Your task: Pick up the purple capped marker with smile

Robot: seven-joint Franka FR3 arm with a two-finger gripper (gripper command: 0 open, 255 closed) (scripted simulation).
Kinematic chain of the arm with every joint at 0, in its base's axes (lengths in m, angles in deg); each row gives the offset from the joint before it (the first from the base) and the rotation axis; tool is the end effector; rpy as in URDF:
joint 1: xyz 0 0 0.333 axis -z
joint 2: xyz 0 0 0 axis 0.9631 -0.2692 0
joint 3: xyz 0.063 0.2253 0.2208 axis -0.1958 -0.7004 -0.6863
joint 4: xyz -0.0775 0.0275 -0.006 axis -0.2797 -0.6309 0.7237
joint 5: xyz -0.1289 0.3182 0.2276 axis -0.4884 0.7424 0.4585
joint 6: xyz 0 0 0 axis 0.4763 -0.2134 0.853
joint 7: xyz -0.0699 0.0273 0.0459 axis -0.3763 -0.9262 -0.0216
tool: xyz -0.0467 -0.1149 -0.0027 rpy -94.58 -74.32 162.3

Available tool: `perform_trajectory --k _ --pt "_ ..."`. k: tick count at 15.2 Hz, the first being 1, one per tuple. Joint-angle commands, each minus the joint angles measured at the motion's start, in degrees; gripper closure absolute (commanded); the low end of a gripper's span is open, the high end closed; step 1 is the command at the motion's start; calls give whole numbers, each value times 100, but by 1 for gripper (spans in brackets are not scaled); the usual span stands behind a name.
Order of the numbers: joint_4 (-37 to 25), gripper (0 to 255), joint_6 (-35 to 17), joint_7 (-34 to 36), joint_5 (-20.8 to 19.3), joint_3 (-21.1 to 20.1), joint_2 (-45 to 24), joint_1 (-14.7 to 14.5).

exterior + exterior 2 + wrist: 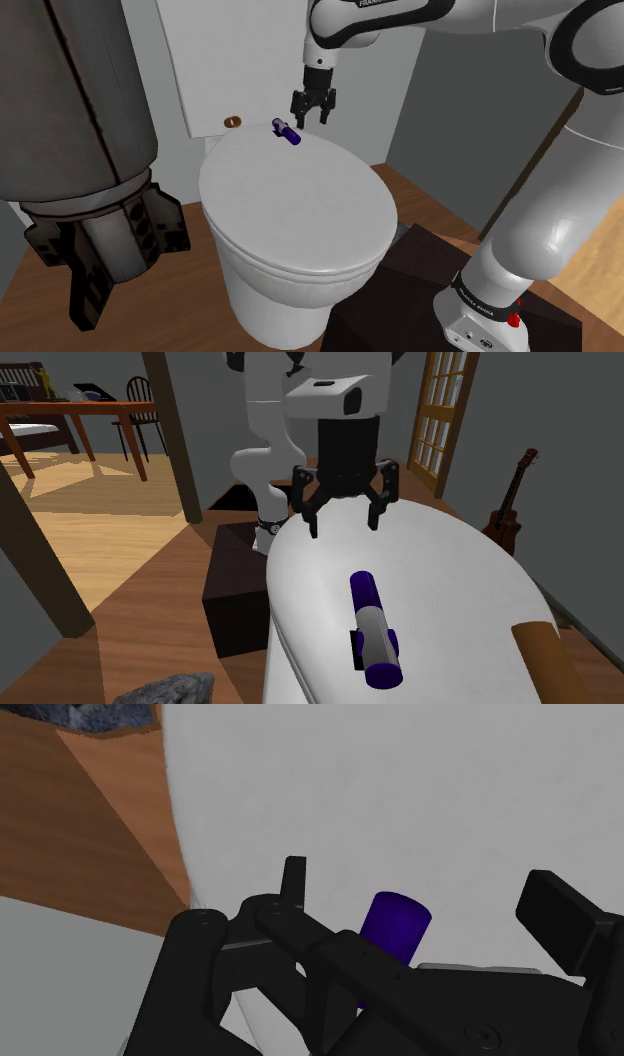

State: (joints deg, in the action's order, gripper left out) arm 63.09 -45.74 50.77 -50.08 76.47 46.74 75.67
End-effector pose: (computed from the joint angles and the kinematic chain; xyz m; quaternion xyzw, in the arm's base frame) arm 0.5757 0.0688 0.5026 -0.9998 0.0153 0.0064 0.0135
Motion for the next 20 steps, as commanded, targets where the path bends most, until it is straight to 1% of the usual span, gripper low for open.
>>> perform_trajectory --k 1,6,10,11,18,20 --pt "-484 0 31 103 -103 -1 -460 -1" --pt "-1941 0 264 358 -357 29 -1704 -74" --pt "-3481 0 675 505 -535 95 -2847 -177" --pt "-3723 0 751 519 -555 108 -3015 -195" --pt "-3153 0 200 532 -557 114 -2996 -175" --pt "-3111 0 157 534 -558 114 -2997 -174"
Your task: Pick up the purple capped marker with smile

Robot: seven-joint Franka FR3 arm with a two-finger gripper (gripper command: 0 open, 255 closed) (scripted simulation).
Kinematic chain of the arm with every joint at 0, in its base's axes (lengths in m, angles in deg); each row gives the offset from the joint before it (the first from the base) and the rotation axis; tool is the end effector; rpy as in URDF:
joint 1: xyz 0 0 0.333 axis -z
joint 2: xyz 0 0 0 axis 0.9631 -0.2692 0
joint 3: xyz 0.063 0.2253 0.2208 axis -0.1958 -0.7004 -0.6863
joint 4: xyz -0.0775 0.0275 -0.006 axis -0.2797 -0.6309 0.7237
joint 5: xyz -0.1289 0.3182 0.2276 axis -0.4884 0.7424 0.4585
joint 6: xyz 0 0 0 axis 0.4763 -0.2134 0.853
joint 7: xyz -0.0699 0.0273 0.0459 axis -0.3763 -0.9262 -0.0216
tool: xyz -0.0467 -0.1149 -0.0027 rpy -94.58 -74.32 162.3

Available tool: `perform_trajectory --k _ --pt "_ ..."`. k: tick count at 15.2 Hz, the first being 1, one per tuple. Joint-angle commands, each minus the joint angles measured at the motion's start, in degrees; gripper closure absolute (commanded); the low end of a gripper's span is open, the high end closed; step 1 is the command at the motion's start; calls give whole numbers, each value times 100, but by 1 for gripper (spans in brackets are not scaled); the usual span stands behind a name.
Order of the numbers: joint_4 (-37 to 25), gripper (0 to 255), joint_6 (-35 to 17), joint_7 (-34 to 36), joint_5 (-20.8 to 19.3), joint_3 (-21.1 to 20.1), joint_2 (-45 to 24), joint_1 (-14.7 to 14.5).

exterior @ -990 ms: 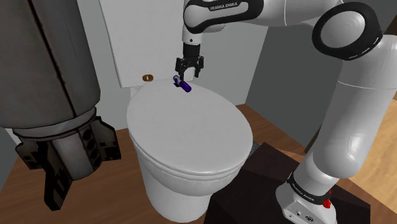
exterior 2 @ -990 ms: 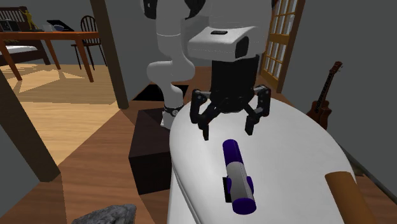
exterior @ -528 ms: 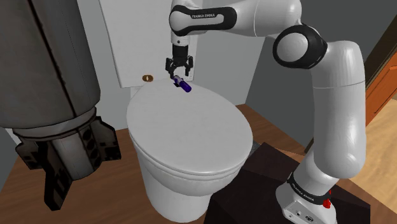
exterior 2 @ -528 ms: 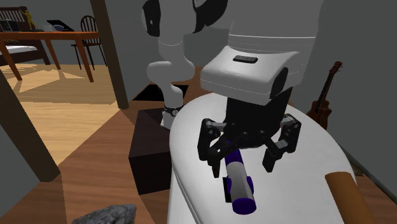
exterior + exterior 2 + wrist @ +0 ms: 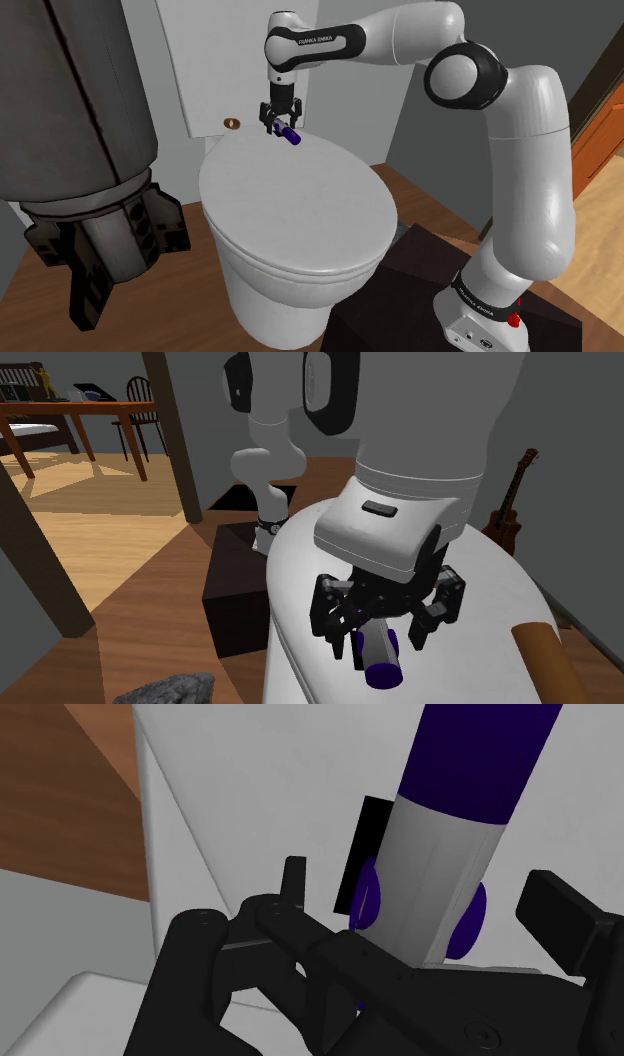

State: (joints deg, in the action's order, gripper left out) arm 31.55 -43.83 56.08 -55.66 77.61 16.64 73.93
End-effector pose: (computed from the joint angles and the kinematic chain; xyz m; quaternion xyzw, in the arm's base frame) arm 0.7264 0.0669 0.4295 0.9986 -0.0523 -0.0063 0.0050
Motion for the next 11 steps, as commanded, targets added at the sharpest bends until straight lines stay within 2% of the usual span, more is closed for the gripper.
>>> perform_trajectory --k 1,11 --pt "40 255 -35 0 0 1 7 3" --pt "-28 255 41 1 2 -2 16 -1"
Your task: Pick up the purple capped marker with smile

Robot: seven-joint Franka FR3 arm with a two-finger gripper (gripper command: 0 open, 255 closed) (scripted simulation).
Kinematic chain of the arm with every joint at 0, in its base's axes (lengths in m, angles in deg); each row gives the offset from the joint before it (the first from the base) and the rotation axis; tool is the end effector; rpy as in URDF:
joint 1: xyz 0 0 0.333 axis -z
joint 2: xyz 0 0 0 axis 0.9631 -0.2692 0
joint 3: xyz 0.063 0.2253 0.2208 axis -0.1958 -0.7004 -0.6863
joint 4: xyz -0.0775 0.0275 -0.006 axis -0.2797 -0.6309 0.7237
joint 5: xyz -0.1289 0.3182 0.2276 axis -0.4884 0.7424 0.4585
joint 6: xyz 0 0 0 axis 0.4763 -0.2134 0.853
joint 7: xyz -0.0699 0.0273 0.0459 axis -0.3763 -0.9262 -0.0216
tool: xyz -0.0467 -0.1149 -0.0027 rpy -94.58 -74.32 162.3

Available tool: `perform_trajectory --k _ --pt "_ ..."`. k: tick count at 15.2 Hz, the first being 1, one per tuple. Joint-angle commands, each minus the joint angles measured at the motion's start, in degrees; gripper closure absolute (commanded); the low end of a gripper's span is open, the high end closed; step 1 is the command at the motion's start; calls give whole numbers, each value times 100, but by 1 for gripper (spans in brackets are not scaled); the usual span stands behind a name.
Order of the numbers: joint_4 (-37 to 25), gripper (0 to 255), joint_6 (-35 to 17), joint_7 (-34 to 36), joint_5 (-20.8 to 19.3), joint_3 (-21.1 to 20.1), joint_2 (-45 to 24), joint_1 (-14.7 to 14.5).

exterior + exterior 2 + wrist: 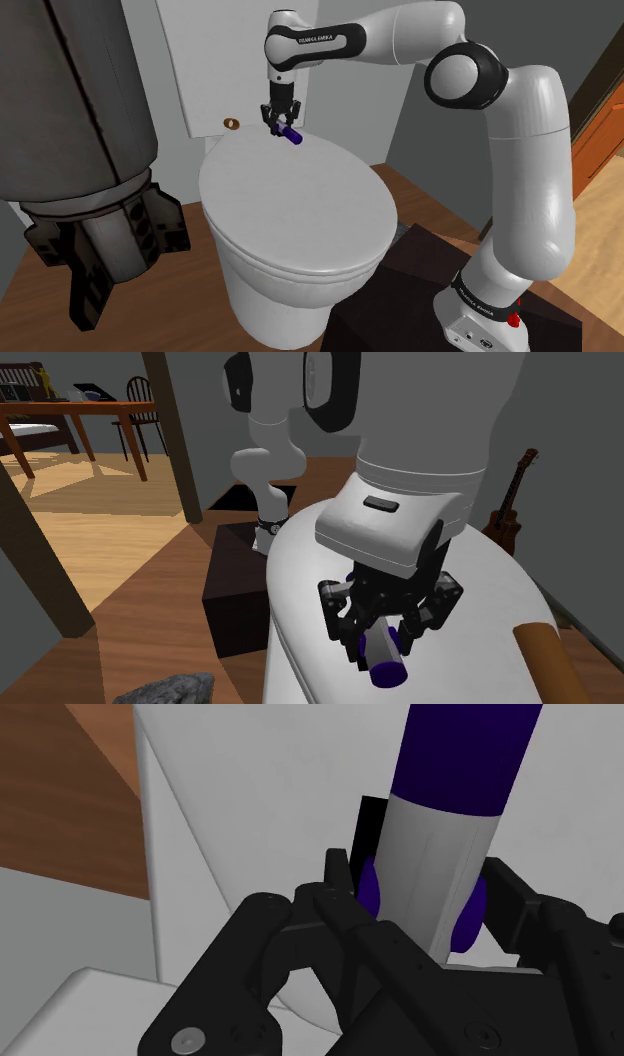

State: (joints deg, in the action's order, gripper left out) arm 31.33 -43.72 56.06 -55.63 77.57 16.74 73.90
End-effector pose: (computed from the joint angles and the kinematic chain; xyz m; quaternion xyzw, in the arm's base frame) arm 0.7265 0.0676 0.4325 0.9986 -0.0517 -0.0045 0.0044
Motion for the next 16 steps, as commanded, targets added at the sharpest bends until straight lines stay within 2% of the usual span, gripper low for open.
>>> perform_trajectory --k 1,14,16 --pt "-78 255 106 1 -1 2 9 -1" --pt "-1351 255 1211 -24 -10 0 -158 -58" --pt "-1369 255 1225 -24 -10 0 -161 -59"
